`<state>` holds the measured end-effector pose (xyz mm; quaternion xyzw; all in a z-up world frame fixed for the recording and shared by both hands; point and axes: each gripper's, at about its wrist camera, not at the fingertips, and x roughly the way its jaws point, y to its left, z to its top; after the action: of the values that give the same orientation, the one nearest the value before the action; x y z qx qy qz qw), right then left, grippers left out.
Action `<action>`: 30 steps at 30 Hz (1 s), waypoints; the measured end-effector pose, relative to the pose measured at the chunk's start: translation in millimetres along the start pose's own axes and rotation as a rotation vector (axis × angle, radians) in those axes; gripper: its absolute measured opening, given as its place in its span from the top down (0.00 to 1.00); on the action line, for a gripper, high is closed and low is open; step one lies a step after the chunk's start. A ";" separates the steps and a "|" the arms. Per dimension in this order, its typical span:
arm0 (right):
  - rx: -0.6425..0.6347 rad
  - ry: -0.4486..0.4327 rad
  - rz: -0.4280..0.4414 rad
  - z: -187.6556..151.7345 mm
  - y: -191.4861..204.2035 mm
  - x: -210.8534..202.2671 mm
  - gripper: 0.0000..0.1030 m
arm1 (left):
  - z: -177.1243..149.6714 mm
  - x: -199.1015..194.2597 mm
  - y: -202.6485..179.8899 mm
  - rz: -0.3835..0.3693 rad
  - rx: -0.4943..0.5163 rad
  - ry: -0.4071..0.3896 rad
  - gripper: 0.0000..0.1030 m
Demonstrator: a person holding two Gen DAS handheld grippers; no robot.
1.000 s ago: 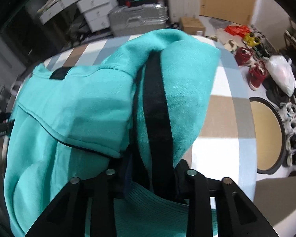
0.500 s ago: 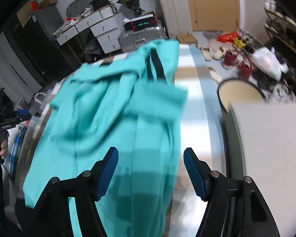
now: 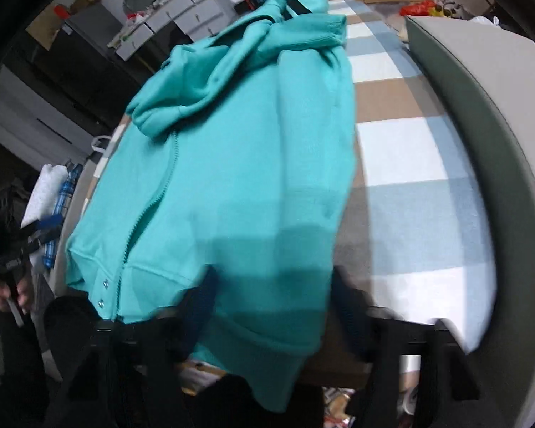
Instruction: Fold large clothes
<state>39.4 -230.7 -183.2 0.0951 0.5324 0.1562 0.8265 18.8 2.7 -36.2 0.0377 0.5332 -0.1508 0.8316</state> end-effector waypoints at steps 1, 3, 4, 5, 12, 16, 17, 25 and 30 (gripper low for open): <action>-0.045 -0.025 -0.056 1.9 12.6 -2.0 0.82 | 0.2 1.6 -3.8 -0.019 0.000 -0.006 0.29; -0.159 -0.113 -0.121 -0.9 46.0 -13.1 0.86 | -3.9 -2.4 -18.2 -0.015 0.015 -0.024 0.29; -0.240 -0.163 -0.160 -4.5 68.7 -18.9 0.86 | -0.6 -1.8 -21.7 -0.004 0.028 -0.039 0.29; -0.328 -0.196 -0.221 -8.4 94.2 -20.3 0.86 | -2.6 -3.9 -26.2 0.007 0.035 -0.050 0.29; -0.617 -0.055 -0.326 -24.1 167.8 25.9 0.75 | 10.2 4.9 -22.5 -0.028 -0.034 -0.100 0.29; -0.379 0.001 -0.045 1.9 126.8 1.5 0.33 | 14.1 9.1 -15.0 -0.081 -0.086 -0.138 0.29; -0.298 -0.015 0.041 9.7 109.0 -10.8 0.33 | 10.6 11.0 -12.6 -0.098 -0.094 -0.142 0.29; 0.162 -0.183 0.243 33.4 -22.1 -51.0 0.29 | 0.9 25.7 -10.0 -0.161 -0.125 -0.125 0.29; 0.196 -0.028 0.063 35.9 -43.3 -1.0 0.36 | -2.1 20.2 -9.8 -0.191 -0.128 -0.123 0.29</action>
<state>78.5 -271.1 -181.5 0.1944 0.5304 0.1278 0.8152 22.0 -10.4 -54.4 -0.0755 0.4907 -0.1969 0.8454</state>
